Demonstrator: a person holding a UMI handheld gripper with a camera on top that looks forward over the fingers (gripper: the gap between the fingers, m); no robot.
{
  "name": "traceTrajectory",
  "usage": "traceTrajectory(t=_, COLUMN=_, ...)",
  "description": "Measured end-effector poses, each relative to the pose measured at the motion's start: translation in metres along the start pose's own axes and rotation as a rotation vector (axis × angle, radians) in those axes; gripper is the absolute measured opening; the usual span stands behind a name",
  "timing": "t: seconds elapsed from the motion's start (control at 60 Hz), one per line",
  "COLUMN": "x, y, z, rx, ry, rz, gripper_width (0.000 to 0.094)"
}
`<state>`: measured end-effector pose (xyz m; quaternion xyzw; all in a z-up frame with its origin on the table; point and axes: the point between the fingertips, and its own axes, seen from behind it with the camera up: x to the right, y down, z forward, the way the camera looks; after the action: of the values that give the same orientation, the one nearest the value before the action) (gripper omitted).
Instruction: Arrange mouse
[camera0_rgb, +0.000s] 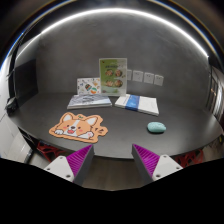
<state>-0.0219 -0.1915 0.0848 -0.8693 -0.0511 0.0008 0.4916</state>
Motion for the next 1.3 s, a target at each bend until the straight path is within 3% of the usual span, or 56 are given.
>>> traceTrajectory(t=0.217, x=0.006, y=-0.008, z=0.030, rx=0.015, ry=0.097, rz=0.001, gripper_width=0.0831)
traceTrajectory(t=0.433, x=0.092, y=0.014, z=0.072, rx=-0.060, ry=0.269, rz=0.038, gripper_width=0.0830)
traceTrajectory(t=0.55, x=0.142, y=0.020, z=0.089, rx=-0.082, ry=0.308, rz=0.094, gripper_width=0.0833)
traceTrajectory(t=0.817, x=0.211, y=0.019, z=0.144, rx=-0.103, ry=0.246, rz=0.163, gripper_width=0.0839)
traceTrajectory(t=0.95, x=0.216, y=0.030, z=0.168, rx=-0.143, ry=0.178, rz=0.162, gripper_width=0.0860)
traceTrajectory(t=1.3, x=0.208, y=0.000, z=0.204, rx=-0.138, ry=0.051, rz=0.203, gripper_width=0.0839)
